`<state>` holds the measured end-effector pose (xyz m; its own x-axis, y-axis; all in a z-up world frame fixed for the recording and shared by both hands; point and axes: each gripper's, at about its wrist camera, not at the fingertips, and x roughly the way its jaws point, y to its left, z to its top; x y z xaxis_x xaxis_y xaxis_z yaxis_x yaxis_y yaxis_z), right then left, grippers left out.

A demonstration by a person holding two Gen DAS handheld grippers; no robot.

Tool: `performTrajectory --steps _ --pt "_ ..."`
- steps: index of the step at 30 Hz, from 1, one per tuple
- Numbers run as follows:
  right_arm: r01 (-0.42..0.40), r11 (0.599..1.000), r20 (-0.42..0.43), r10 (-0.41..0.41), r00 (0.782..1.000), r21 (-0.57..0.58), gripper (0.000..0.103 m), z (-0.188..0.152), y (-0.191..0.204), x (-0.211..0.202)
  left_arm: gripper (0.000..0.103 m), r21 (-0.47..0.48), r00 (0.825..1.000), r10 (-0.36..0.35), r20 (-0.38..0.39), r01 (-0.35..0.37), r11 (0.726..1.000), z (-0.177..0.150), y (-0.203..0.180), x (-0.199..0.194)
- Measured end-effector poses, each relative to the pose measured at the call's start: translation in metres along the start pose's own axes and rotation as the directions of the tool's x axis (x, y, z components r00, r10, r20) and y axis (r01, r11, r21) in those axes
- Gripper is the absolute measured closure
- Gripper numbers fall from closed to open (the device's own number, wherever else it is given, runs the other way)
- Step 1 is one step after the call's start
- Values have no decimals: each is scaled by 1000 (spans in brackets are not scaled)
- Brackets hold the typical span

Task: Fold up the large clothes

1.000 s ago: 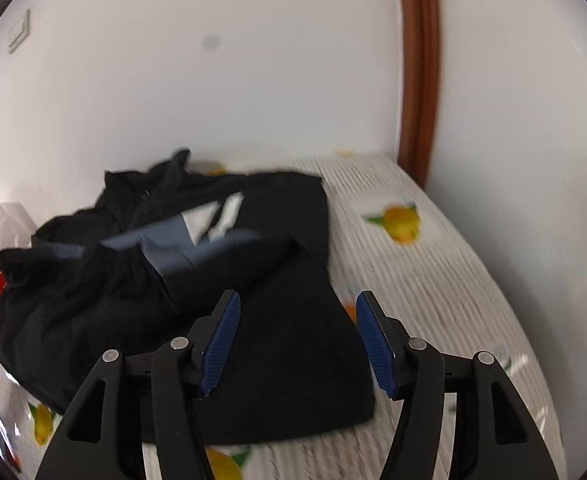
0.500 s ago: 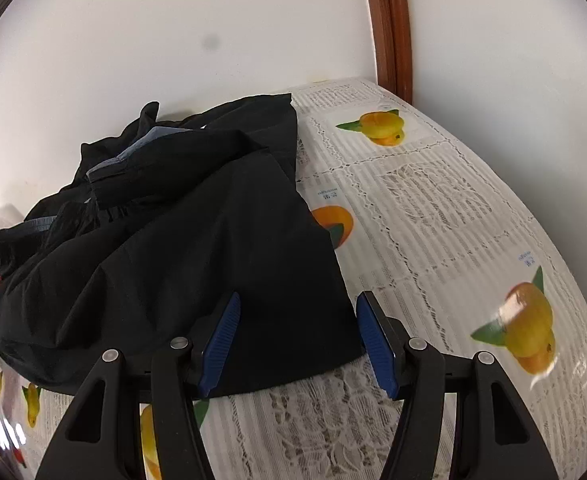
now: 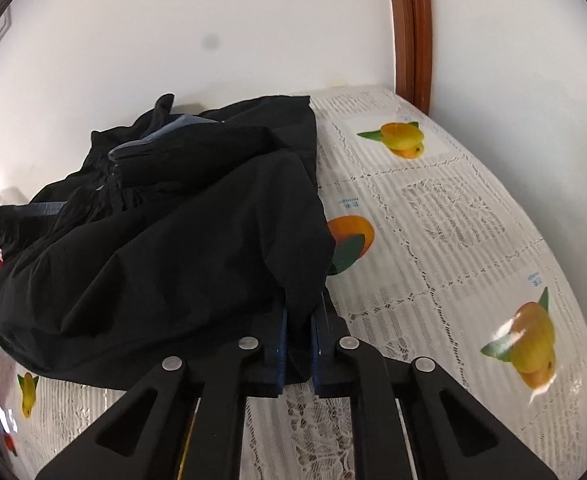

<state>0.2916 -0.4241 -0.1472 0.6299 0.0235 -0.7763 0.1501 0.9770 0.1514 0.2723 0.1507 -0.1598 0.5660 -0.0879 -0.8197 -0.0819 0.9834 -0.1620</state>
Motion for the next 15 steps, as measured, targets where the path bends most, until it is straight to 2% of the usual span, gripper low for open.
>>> performTrajectory --steps 15 --pt "3 1000 -2 -3 1000 -4 96 -29 -1 -49 92 52 1000 -2 -2 2 999 -46 -4 -49"
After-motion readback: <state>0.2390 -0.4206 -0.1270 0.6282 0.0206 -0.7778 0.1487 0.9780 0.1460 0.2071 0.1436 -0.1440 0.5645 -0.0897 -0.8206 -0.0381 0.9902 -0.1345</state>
